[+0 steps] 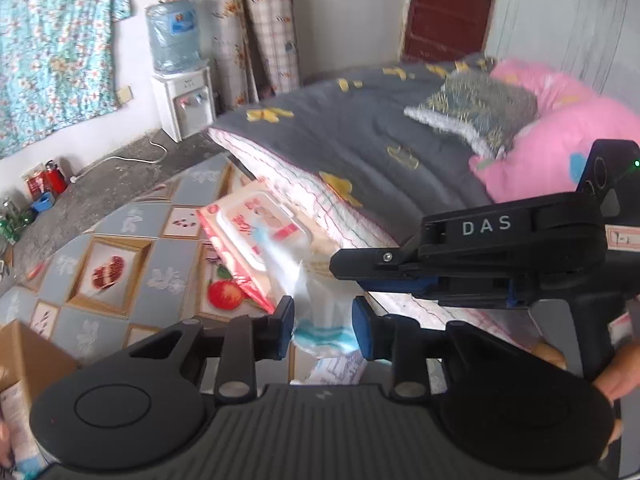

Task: Organize soft objects
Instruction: 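Move the right tool to the white cotton-swab bag on the table, then close the right tool on the cotton-swab bag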

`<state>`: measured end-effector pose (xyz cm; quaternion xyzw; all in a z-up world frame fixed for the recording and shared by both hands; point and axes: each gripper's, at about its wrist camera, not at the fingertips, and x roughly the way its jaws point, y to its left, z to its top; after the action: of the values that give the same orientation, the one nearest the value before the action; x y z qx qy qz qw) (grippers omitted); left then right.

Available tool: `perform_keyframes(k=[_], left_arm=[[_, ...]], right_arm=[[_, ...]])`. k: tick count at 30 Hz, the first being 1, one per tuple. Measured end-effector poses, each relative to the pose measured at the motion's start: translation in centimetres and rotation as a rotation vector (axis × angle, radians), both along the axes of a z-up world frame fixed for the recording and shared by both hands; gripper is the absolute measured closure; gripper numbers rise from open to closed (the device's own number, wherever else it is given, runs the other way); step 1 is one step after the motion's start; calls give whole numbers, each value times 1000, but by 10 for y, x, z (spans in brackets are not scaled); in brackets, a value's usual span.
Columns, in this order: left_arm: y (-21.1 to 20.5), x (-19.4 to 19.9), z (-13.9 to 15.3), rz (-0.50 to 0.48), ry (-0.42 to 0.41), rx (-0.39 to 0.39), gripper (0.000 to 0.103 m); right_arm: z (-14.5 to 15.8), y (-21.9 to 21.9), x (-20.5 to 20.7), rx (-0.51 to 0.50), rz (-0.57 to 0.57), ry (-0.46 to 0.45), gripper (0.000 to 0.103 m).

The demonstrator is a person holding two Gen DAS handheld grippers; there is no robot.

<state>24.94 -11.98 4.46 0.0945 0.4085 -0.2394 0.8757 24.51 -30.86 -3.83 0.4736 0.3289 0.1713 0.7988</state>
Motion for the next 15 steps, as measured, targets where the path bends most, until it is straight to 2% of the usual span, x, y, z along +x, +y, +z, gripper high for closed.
perform_keyframes(k=[6,10,15], left_arm=[[49,-45,33,75,-36,-64,73],[84,-72,42,133,-29,-111,76],[128,-108,48,195,-59,-182,76]], right_arm=[[35,34,-31,10,121,-88,91],[56,59,-55,22,213,-125,93],[78,95,-72,-14,312,-153,93]])
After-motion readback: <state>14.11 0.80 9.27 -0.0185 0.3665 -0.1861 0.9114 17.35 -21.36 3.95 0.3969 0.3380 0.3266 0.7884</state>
